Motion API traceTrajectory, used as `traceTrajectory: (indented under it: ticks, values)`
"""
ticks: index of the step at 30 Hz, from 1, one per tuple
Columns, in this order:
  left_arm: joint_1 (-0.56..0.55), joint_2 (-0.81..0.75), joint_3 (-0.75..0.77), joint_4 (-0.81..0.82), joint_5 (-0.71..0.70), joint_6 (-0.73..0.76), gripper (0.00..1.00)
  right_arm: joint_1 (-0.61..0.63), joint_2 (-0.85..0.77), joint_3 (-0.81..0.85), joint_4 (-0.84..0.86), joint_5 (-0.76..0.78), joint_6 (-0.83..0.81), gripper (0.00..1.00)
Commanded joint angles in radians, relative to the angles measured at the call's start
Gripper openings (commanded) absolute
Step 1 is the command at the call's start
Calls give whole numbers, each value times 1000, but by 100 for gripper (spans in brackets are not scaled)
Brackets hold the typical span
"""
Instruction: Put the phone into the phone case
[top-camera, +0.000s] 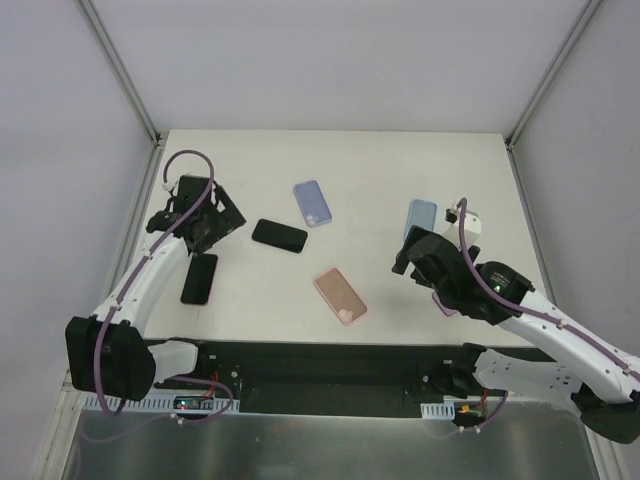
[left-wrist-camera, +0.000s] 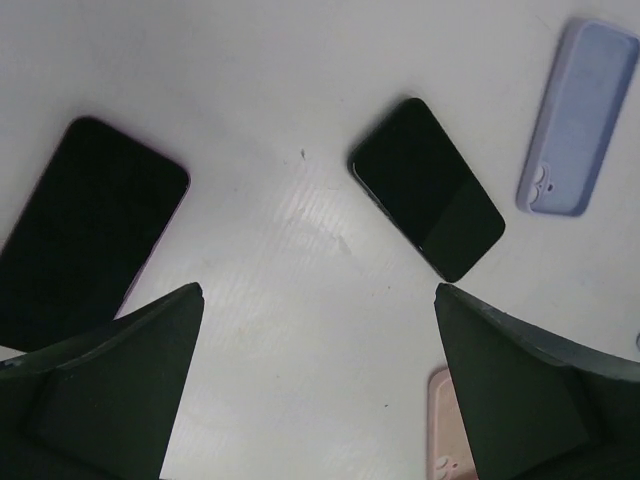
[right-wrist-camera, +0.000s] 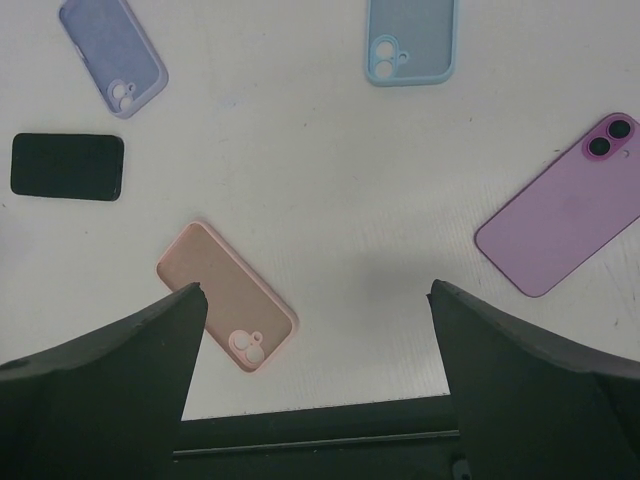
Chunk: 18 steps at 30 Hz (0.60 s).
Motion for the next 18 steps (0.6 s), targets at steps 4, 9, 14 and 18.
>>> traceTrajectory:
  ticks: [4,9,14,18]
  values:
    - [14,223,139,-62,-30,-411,94,4,-56,-9,3,59,-106,96]
    - [11,486,377,-59,-7,-167,98,4,-39,-15,5,56,-113,96]
    - [14,571,407,-83,-9,-242,99,4,7,-1,22,64,-162,96]
    - [11,571,338,-85,-26,-481,99,4,64,59,12,47,-193,96]
